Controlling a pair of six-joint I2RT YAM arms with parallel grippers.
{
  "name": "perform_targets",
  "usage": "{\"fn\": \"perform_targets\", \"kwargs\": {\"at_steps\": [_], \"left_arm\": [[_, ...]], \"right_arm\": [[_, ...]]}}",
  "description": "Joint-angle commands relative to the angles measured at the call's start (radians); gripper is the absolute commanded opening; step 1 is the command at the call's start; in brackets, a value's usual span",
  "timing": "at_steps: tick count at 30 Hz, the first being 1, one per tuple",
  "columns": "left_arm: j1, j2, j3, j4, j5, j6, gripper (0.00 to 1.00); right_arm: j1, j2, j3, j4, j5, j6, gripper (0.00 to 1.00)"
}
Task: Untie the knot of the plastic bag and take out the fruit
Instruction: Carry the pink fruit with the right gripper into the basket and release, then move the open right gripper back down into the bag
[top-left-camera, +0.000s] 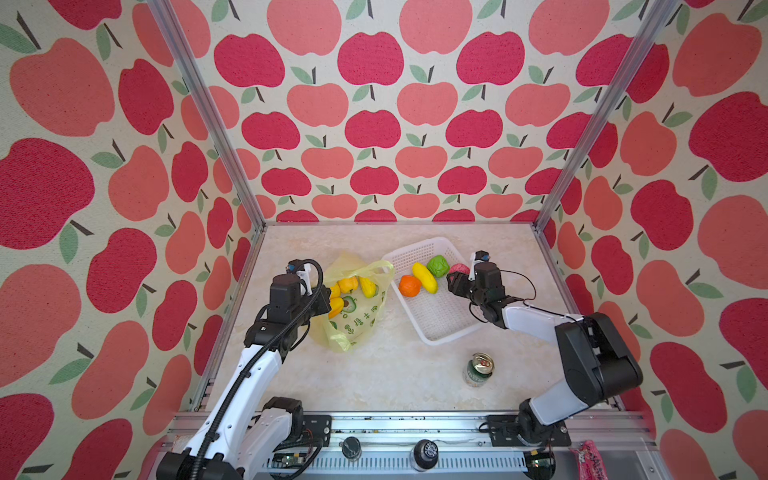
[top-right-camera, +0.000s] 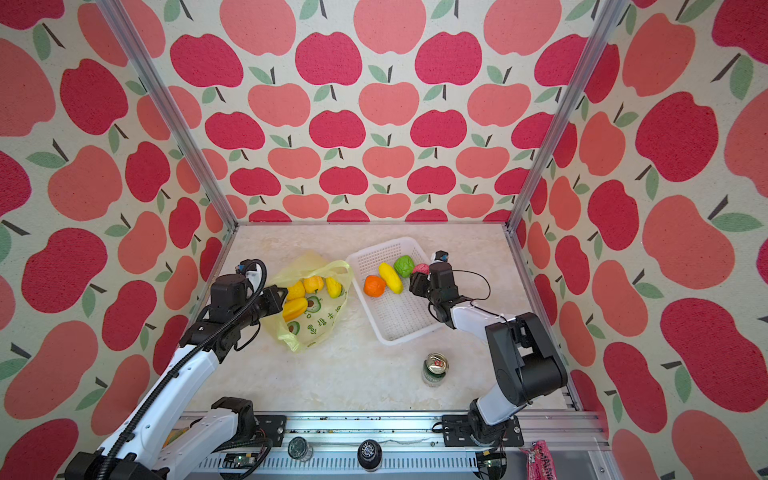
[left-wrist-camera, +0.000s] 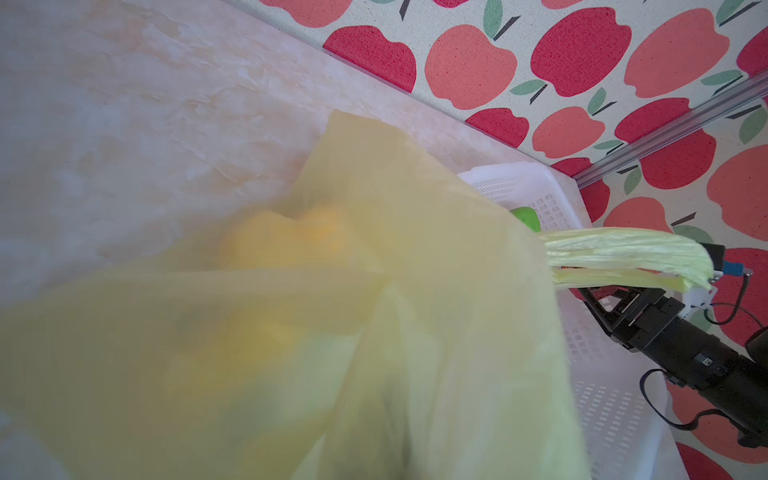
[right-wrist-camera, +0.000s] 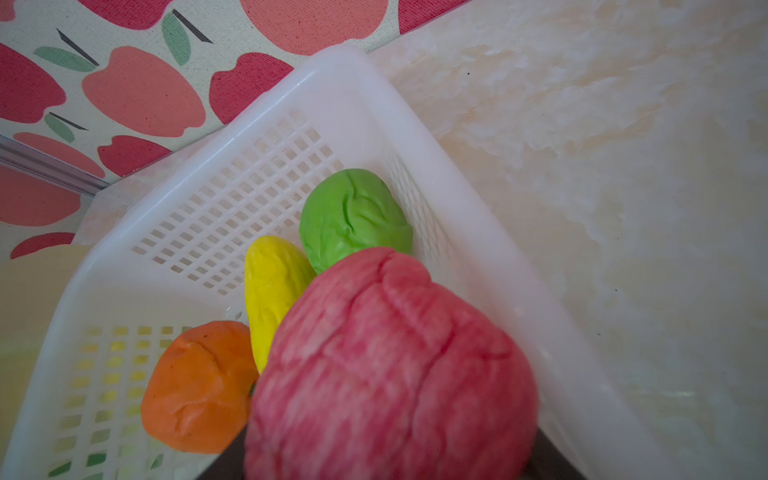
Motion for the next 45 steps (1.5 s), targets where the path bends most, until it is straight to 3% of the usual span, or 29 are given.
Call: {"fn": "perform_targets", "kwargs": {"at_steps": [1,4,6,9,13,21,24,35,41,45], "left_arm": [[0.002,-0.02,0.006,0.009,-0.086,0.084,0.0],[-0.008,-0.038,-0.028,0.078,-0.027,0.08,0.0],[-0.021,-0.046,-0.033,0.102,-0.05,0.088,0.0],[-0.024,-0.055,-0.039,0.107,-0.079,0.09,0.0],[-0.024,-0.058,-0.039,0.105,-0.072,0.095,0.0],[-0.023,-0.099,-0.075,0.115,-0.093,0.093,0.0],[-0.022,-0.125,-0.086,0.111,-0.095,0.09,0.0],[-0.022,-0.125,-0.096,0.116,-0.097,0.088,0.0],[-0.023,-0.125,-0.094,0.126,-0.099,0.089,0.0],[-0.023,-0.099,-0.079,0.125,-0.114,0.094,0.0]], "right_arm": [[0.011,0.022,0.057,-0.132,0.053,-0.002,0.16],[0.039,0.056,0.066,-0.142,0.106,0.02,0.21],[0.05,0.084,0.093,-0.167,0.121,0.025,0.27],[0.06,0.122,0.121,-0.185,0.127,0.025,0.45],[0.062,0.15,0.153,-0.215,0.128,0.008,0.53],[0.071,0.067,0.081,-0.134,0.175,-0.022,0.83],[0.085,0.023,0.069,-0.118,0.211,-0.045,0.88],[0.195,-0.267,-0.101,0.047,0.346,-0.175,0.97],[0.414,-0.466,-0.173,0.214,0.394,-0.482,0.92],[0.576,-0.53,-0.172,0.272,0.296,-0.67,0.79]]}}
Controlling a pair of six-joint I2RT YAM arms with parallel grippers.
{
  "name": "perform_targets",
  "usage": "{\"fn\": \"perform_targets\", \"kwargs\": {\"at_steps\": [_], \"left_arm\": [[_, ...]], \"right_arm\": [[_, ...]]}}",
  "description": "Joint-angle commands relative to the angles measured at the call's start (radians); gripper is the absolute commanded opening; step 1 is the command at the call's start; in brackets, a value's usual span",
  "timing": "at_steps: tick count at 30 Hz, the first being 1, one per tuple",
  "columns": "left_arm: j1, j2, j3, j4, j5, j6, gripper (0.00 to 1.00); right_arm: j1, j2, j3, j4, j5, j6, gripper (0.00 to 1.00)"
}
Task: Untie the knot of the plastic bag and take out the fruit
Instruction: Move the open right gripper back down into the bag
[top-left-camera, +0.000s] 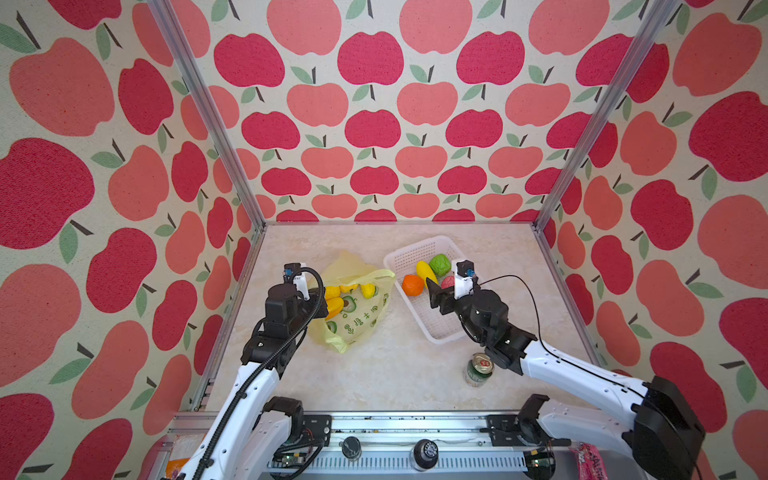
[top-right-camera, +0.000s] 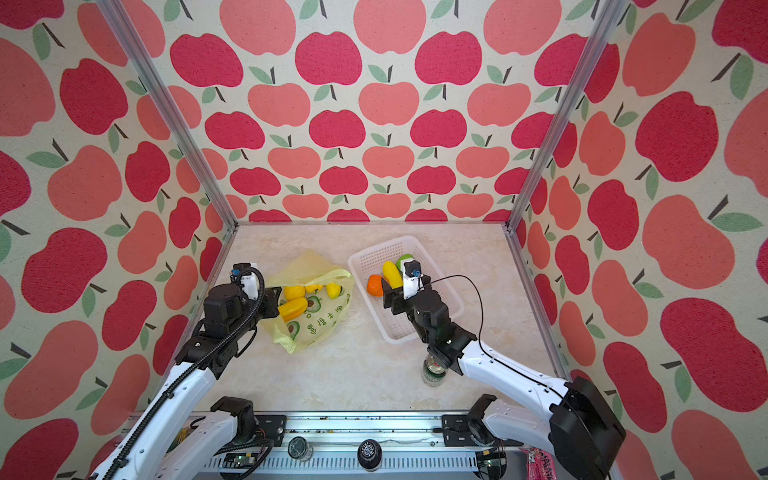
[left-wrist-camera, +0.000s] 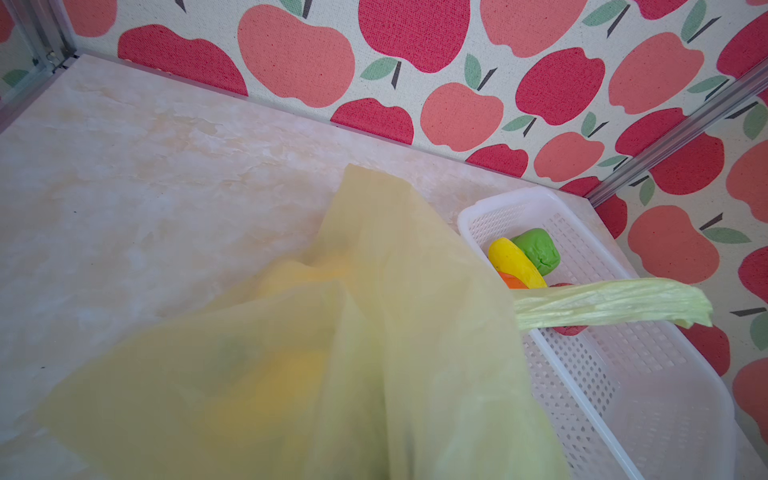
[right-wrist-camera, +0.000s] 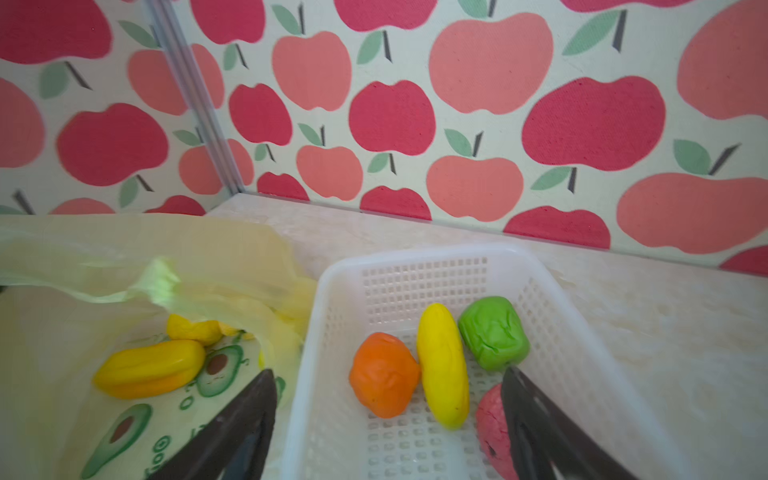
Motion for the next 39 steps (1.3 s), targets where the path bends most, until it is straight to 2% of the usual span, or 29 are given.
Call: {"fn": "perform_targets", "kwargs": {"at_steps": [1,6,10,12,17,23,25,29,35,39], "left_arm": [[-0.001,0.02,0.009,0.015,-0.028,0.021,0.0],[0.0,0.011,-0.001,0.017,-0.029,0.021,0.0],[0.001,-0.009,-0.007,0.019,-0.036,0.026,0.0],[0.0,-0.014,-0.013,0.021,-0.039,0.026,0.0],[0.0,-0.02,-0.015,0.028,-0.029,0.026,0.0],[0.002,-0.023,-0.02,0.022,-0.034,0.025,0.0],[0.002,-0.026,-0.022,0.023,-0.028,0.024,0.0],[0.003,-0.026,-0.016,0.027,-0.017,0.027,0.0],[0.003,-0.015,-0.018,0.029,-0.012,0.028,0.0],[0.003,-0.02,-0.019,0.035,0.012,0.029,0.0]], "right_arm": [[0.09,-0.032,-0.004,0.091,-0.08,-0.229,0.77],[0.241,0.065,0.071,0.064,-0.214,-0.366,0.73],[0.326,0.246,0.172,0.057,-0.258,-0.426,0.69],[0.327,0.347,0.234,0.044,-0.268,-0.411,0.61],[0.245,0.539,0.303,0.12,-0.317,-0.3,0.54],[0.192,0.723,0.448,0.052,-0.268,-0.226,0.46],[0.186,0.786,0.496,0.026,-0.261,-0.213,0.48],[0.178,0.882,0.572,0.0,-0.322,-0.178,0.52],[0.169,1.006,0.693,-0.045,-0.483,-0.117,0.73],[0.165,1.086,0.769,-0.062,-0.543,-0.081,0.85]]}}
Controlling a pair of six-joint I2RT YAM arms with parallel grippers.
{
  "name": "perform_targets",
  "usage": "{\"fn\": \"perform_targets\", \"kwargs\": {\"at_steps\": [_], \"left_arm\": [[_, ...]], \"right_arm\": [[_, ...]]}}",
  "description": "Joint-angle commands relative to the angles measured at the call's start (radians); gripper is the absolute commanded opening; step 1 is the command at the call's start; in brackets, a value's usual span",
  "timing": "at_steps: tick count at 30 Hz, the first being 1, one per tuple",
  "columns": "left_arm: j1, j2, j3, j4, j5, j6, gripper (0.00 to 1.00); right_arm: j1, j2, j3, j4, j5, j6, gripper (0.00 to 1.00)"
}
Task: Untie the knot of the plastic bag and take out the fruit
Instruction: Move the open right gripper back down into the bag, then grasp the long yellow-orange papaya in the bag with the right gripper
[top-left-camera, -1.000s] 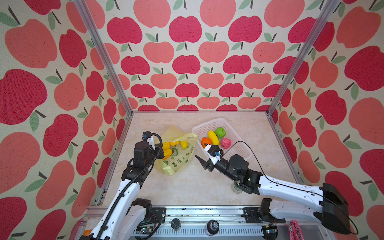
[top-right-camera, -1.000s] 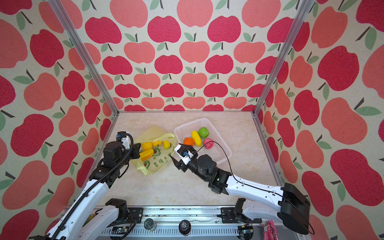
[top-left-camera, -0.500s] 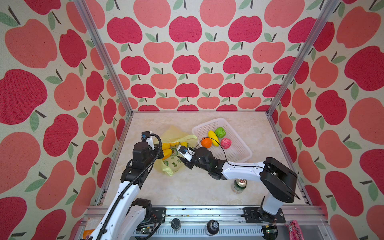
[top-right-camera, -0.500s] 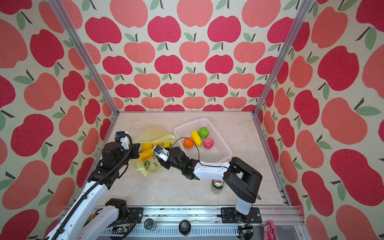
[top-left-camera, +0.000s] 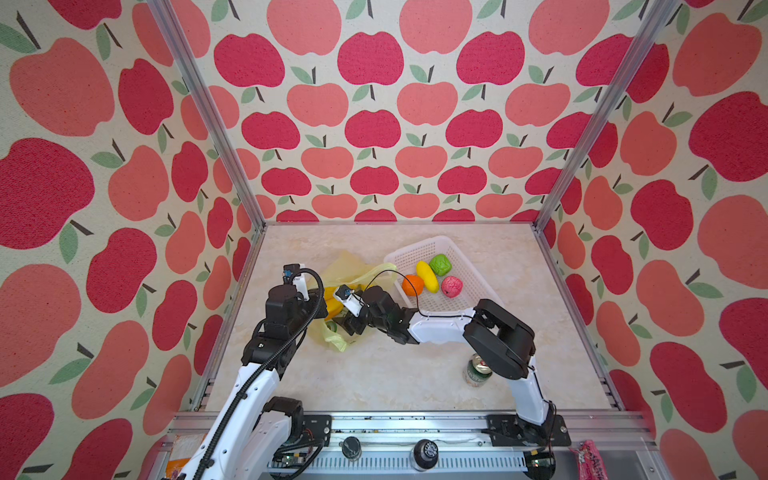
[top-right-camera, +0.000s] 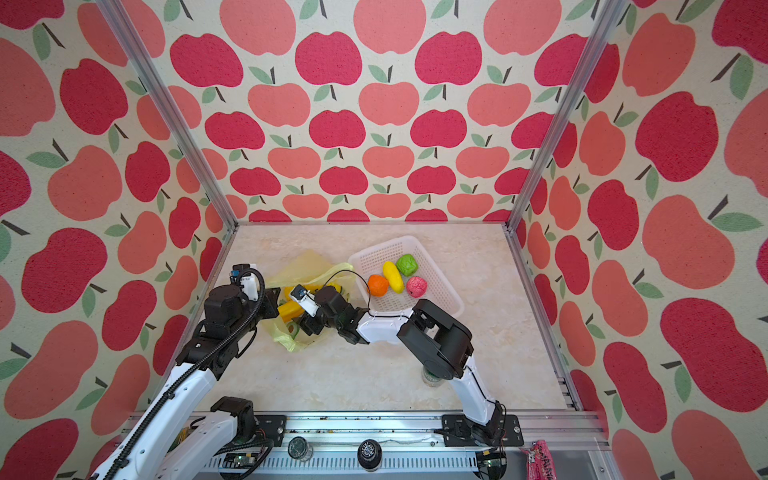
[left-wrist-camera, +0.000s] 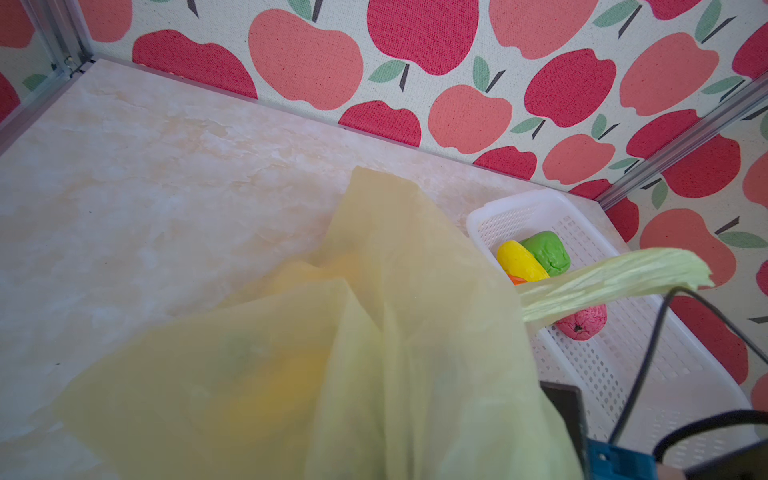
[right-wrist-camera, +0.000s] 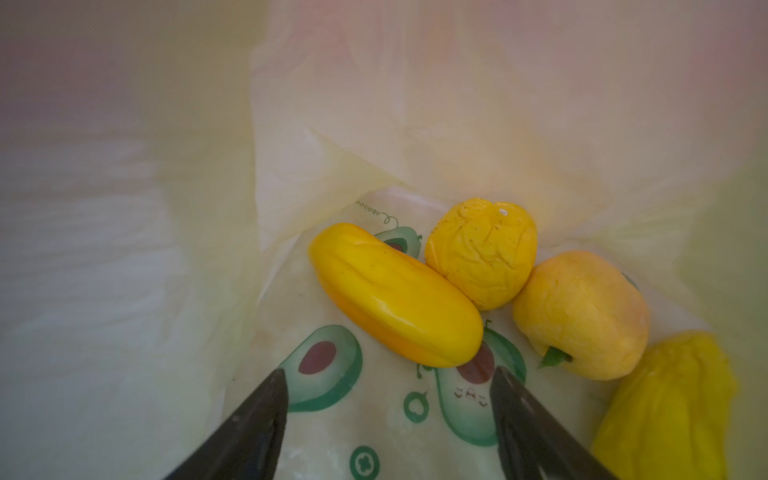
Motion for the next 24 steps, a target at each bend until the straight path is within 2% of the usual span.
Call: {"fn": "perform_targets", "kwargs": {"at_steps": [1,4,7,16,21,24], "left_arm": [[0.003,-0.005,-0.006,0.031,0.033,0.026,0.0],[0.0,-0.007,-0.004,0.035,0.039,0.029,0.0],[-0.001,-0.004,-0.006,0.042,0.063,0.032,0.0],[-0.009,-0.058,-0.028,0.076,0.125,0.039,0.0],[-0.009,-0.076,-0.038,0.084,0.126,0.04,0.0],[-0.009,-0.068,-0.037,0.084,0.134,0.039,0.0]], "right_arm": [[-0.01,0.054,0.071,-0.037,-0.099,0.064,0.87],[-0.015,0.112,0.132,-0.046,-0.133,0.092,0.95],[-0.017,0.175,0.222,-0.104,-0.144,0.11,0.99],[-0.032,0.294,0.365,-0.189,-0.086,0.154,0.97],[-0.038,0.328,0.412,-0.223,-0.112,0.167,0.98],[-0.036,0.332,0.396,-0.187,-0.198,0.164,0.98]]}}
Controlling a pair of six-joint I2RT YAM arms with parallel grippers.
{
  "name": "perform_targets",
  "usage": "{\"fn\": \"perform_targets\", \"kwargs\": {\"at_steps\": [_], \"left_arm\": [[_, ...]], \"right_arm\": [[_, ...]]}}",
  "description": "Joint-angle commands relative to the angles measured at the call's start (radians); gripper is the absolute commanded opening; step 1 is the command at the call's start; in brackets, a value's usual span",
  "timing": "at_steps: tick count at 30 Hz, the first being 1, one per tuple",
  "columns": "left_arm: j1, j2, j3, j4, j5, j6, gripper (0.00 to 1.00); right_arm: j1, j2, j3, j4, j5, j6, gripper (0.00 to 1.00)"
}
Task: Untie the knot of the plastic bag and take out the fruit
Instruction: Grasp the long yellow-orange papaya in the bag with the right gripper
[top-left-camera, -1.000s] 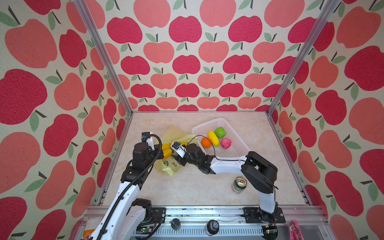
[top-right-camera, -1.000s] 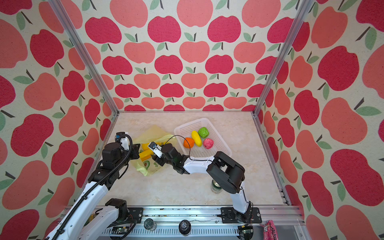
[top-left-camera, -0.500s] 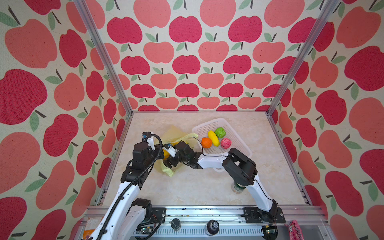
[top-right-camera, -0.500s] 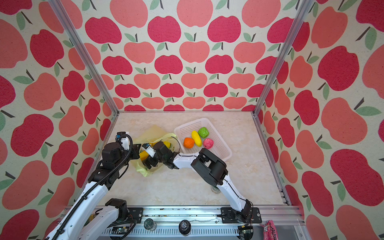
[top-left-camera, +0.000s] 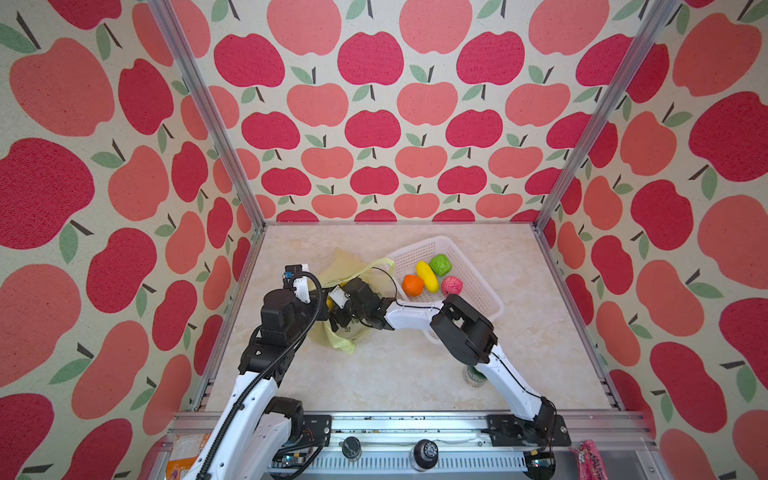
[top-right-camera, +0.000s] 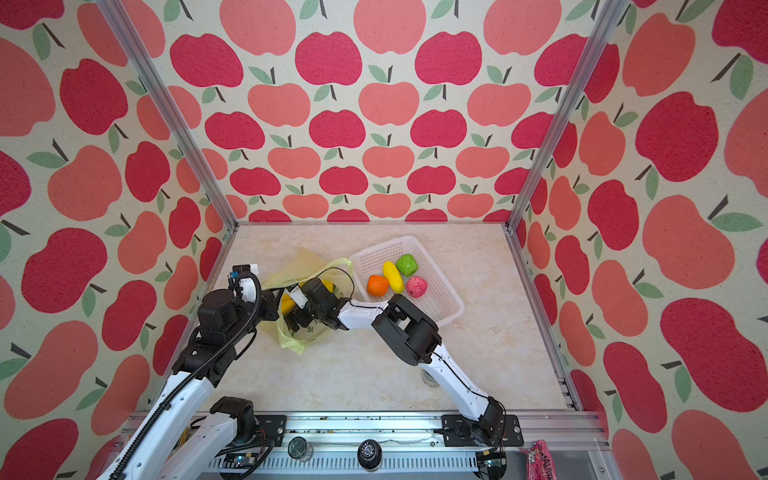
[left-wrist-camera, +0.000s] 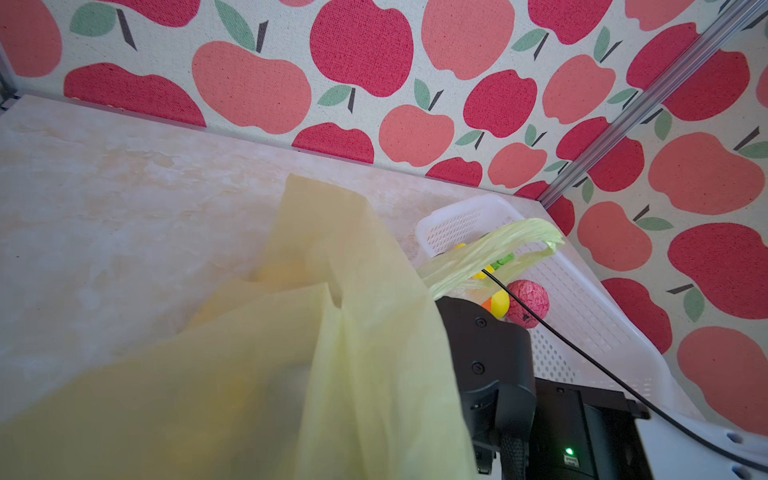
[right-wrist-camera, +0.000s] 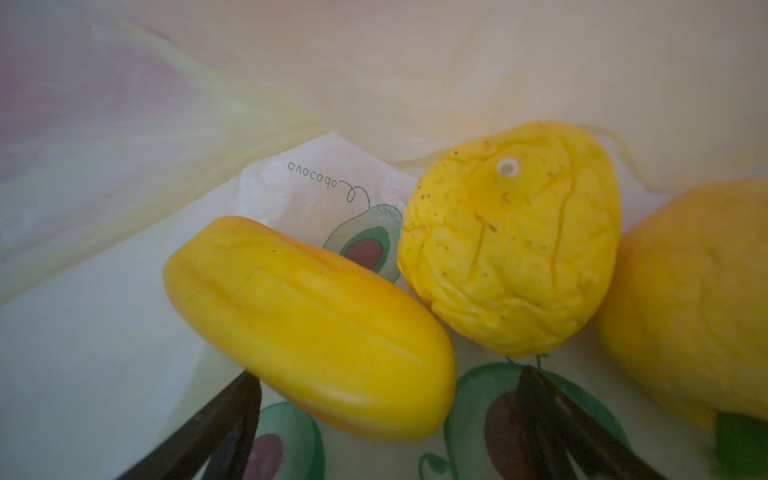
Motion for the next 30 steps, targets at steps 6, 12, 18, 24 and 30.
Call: {"fn": "perform_targets", "kwargs": {"at_steps": [6,12,18,24,30], "left_arm": [[-0.004,0.009,-0.007,0.023,0.004,0.021,0.0],[-0.006,0.012,-0.009,0.023,0.007,0.023,0.0],[-0.006,0.023,-0.003,0.027,0.02,0.023,0.0],[-0.007,0.036,0.0,0.032,0.036,0.025,0.0],[-0.009,0.03,-0.004,0.031,0.038,0.024,0.0]], "right_arm": [[0.028,-0.051,-0.103,0.147,-0.148,-0.062,0.99],[0.053,0.001,0.005,0.042,-0.099,-0.17,0.99],[0.055,0.07,0.167,-0.081,-0.005,-0.258,0.99],[0.059,0.146,0.286,-0.155,-0.047,-0.298,0.99],[0.083,0.271,0.495,-0.339,0.002,-0.314,0.99]]}}
